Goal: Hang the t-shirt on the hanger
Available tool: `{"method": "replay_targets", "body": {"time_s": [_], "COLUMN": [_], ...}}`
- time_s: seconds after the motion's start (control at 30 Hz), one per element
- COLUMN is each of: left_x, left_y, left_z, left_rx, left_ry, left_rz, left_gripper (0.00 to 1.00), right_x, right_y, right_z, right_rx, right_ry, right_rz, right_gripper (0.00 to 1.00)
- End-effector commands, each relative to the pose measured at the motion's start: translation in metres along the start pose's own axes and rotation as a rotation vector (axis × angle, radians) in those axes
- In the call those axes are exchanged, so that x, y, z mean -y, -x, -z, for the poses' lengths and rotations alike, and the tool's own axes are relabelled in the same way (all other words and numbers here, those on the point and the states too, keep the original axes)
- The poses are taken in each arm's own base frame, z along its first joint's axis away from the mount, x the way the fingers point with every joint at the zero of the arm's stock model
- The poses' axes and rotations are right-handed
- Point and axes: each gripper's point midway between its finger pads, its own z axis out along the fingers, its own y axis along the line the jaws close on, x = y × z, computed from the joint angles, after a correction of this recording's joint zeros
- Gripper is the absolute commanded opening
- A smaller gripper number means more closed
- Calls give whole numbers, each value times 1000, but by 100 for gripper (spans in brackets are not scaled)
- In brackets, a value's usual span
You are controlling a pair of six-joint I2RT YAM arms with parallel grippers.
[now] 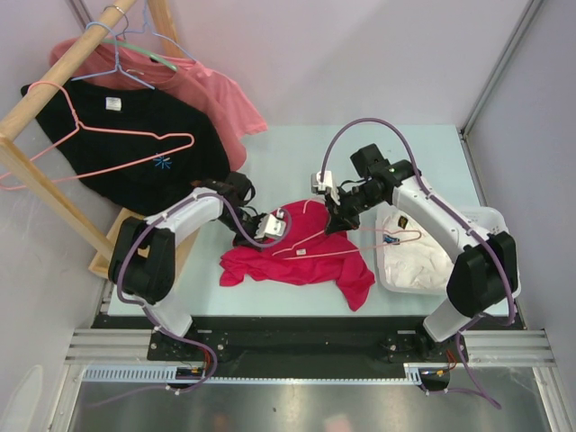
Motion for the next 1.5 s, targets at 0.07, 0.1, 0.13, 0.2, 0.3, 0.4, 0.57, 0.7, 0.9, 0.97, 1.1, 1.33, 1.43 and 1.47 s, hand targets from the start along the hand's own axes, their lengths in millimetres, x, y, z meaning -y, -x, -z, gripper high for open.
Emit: {"method": "replay_targets", "body": {"time_s": [0.07,0.1,0.13,0.2,0.3,0.4,0.57,0.7,0.9,0.97,1.1,1.33,1.43,1.47], "left_x": [-15,-16,-19,-20,-23,-26,-25,-23,-26,-27,-17,2,6,7], "left_y": [13,13,12,7,5,4,-6,-13,-1,11,23,47,59,63], "left_z": [12,12,13,10,5,2,-5,-9,0,8,16,34,43,45], "left_rx": [64,63,61,50,50,52,27,7,35,64,85,134,158,165], "left_ry": [100,105,110,102,91,84,48,32,71,98,113,131,159,162], "left_rz": [-34,-36,-37,-32,-33,-22,10,20,8,-7,-5,-16,-28,-31], "left_gripper": [52,55,57,63,67,67,67,47,16,15,15,20,20,20], "right_x": [2,3,5,10,18,28,39,42,41,40,41,35,25,23], "right_y": [15,14,14,13,15,18,13,9,-1,-2,13,44,53,55], "right_z": [-15,-16,-17,-19,-19,-20,-23,-19,-21,-24,-33,-34,-40,-42], "right_rx": [62,63,64,69,87,107,109,108,94,100,143,214,238,241], "right_ry": [38,40,41,41,37,33,41,32,40,48,60,78,110,120], "right_rz": [-32,-45,-50,-62,-87,-108,-156,-161,-176,-185,-186,-156,-134,-129], "right_gripper": [0,0,0,0,0,0,0,0,0,0,0,0,0,0]}}
